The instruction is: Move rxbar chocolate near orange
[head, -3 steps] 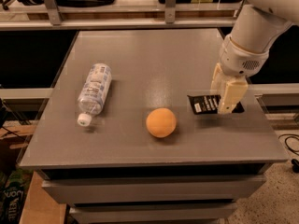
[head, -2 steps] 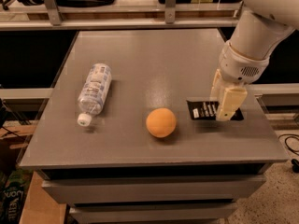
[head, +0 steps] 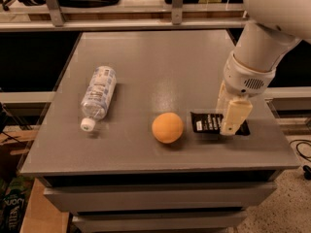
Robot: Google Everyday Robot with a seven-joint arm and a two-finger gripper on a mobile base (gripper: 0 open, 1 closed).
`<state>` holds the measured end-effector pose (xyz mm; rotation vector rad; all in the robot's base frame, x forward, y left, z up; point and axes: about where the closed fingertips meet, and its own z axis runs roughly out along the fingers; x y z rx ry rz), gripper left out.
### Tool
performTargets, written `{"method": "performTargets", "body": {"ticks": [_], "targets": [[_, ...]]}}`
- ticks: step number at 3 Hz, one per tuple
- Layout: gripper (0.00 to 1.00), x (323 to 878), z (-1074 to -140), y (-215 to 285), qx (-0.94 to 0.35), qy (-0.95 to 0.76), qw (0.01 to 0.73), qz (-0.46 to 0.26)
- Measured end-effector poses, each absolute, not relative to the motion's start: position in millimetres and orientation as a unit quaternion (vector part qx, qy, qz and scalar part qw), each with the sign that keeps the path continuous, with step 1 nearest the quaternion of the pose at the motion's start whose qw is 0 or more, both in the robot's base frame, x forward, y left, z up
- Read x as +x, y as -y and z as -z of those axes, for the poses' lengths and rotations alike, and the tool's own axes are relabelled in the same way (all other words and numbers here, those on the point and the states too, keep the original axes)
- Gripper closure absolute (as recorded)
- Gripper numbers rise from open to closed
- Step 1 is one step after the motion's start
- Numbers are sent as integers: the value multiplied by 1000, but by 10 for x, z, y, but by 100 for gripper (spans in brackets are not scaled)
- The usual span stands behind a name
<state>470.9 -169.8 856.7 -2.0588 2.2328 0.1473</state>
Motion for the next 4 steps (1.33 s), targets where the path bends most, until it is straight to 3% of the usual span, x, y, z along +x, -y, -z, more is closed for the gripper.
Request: {"method": "performTargets", "body": {"ticks": [1,2,4], "targets": [[100,4629,-8552,1639,-670,-739,56,-46],[83,4563,-8542,1606,-662,-745,62,-43],[36,4469,-8494,1590,-657,-749,67,-45]]}}
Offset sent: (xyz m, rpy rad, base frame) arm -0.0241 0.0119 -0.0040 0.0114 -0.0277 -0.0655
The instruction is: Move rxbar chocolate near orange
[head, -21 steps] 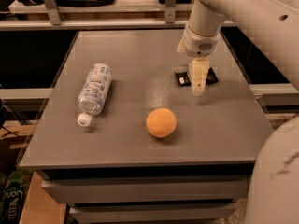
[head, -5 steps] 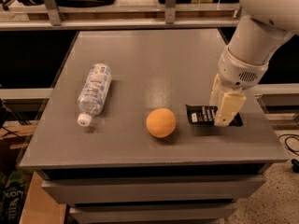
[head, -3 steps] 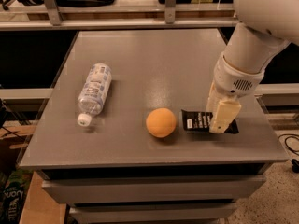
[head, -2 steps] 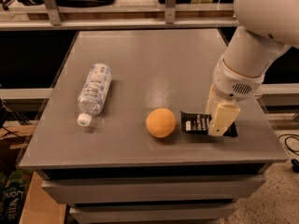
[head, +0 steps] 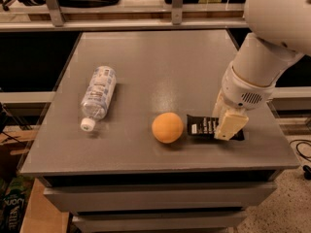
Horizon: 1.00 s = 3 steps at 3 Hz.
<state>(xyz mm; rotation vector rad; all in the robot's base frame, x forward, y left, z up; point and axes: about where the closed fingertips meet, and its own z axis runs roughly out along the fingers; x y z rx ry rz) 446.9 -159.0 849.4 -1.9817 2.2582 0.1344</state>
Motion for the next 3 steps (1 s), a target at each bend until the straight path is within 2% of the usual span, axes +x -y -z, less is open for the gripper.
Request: {"method": "performTargets", "body": {"ticks": [1,2,3], "targets": [[12,4459,-8469,1601,-657,-749,68,-46],[0,4468,-8461,1597,-658,-748,69,-48],[0,4474,-8453,1592,-660,-747,68,-51]]}}
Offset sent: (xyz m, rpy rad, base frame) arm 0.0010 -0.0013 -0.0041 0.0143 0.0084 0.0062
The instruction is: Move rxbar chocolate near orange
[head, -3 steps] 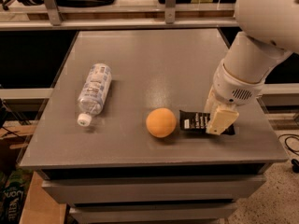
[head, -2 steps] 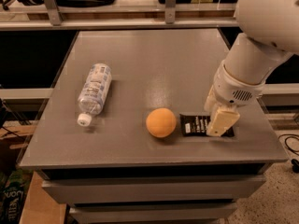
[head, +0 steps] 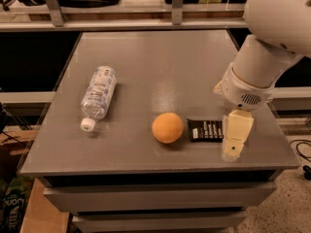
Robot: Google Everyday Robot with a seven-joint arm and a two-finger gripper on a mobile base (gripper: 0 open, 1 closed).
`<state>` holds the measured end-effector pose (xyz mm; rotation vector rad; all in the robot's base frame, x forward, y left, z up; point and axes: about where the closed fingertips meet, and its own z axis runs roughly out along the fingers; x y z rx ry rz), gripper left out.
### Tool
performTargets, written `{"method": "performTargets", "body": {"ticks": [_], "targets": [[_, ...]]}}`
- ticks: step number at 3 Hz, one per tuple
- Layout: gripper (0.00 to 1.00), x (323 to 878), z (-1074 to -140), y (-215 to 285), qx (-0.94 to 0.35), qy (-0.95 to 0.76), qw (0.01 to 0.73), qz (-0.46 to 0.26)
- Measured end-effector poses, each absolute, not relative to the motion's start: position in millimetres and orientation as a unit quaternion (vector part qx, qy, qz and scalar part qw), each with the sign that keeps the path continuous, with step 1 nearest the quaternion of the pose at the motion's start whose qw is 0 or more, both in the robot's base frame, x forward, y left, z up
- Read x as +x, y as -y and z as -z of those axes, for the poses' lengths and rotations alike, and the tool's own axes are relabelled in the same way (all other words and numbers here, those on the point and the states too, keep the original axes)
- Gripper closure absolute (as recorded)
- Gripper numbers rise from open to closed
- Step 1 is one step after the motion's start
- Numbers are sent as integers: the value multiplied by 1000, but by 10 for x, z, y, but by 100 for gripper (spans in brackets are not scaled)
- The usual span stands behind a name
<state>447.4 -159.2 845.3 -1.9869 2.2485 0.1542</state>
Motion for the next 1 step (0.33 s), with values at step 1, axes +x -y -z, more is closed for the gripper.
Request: {"method": "performTargets", "body": {"ticks": [1], "targets": [[0,4498,-8450,1573,-666,-740,72,-60]]}}
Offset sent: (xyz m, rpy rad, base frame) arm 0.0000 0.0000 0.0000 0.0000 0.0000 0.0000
